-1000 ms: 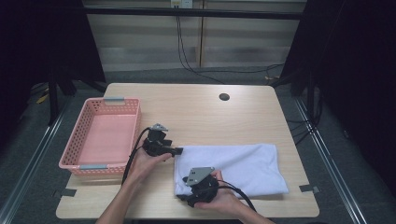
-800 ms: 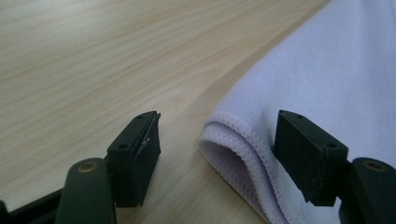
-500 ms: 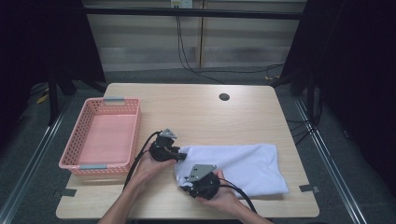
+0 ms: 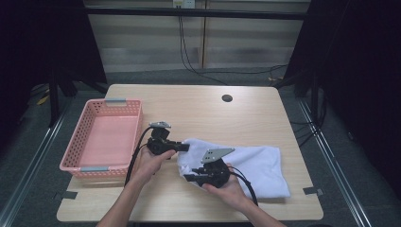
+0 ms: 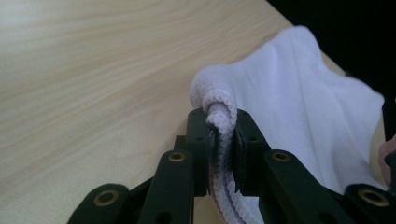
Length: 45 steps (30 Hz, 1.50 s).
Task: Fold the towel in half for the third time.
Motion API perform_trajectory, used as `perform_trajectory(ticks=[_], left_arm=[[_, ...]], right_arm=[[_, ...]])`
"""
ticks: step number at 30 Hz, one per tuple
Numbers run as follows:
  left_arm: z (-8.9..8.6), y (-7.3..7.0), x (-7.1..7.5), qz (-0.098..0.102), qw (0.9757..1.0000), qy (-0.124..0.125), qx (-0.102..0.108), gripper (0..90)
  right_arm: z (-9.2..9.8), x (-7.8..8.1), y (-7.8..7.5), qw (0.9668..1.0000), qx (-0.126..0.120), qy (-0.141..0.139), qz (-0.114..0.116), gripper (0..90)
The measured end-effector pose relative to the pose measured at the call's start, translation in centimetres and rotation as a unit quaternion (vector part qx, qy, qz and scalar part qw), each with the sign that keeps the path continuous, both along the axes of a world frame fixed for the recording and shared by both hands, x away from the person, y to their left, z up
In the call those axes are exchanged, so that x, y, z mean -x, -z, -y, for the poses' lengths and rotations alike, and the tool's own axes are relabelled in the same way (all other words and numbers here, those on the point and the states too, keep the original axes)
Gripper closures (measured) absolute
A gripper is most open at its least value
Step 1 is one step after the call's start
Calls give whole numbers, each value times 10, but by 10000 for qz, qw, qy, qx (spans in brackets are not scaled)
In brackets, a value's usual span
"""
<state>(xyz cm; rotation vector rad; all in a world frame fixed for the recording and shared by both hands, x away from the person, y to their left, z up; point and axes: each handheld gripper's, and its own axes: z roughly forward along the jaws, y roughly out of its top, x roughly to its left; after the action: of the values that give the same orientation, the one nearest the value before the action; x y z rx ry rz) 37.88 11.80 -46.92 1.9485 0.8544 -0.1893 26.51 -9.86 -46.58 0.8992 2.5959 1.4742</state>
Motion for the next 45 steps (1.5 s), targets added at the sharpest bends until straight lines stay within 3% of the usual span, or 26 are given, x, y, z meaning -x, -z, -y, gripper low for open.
perform_trajectory(ticks=[4,9,11,19,22,24,25,27,30,36,45], left_arm=[[1,-12,0,116,9999,-43,66,791],[-7,-24,1,202,9996,-116,141,791],[-11,-32,2,250,9995,-176,60,791],[-40,-74,11,553,9977,-385,43,792],[-48,-93,17,830,9955,-432,-115,791],[-53,-101,19,806,9955,-490,43,790],[-52,-101,19,831,9954,-480,0,790],[-47,-97,20,867,9950,-471,-149,790],[-33,-88,20,816,9959,-367,-126,788],[10,-73,14,728,9970,-140,-212,784],[87,-40,10,510,9968,342,-509,757]], right_arm=[[0,-2,-13,10000,-73,-3,59,768],[-1,-3,-23,9993,-355,63,81,769],[-5,-4,-26,9991,-401,49,94,769],[-33,-6,-58,9969,-708,-147,308,771],[-43,-6,-72,9949,-916,-208,372,770],[-50,-5,-80,9937,-988,-253,470,771],[-52,-4,-82,9934,-998,-260,501,771],[-51,-2,-80,9933,-1012,-212,524,771],[-43,1,-73,9932,-1049,-124,492,771],[-3,12,-59,9928,-1052,288,490,771],[66,37,-26,9908,-786,1039,379,764]])
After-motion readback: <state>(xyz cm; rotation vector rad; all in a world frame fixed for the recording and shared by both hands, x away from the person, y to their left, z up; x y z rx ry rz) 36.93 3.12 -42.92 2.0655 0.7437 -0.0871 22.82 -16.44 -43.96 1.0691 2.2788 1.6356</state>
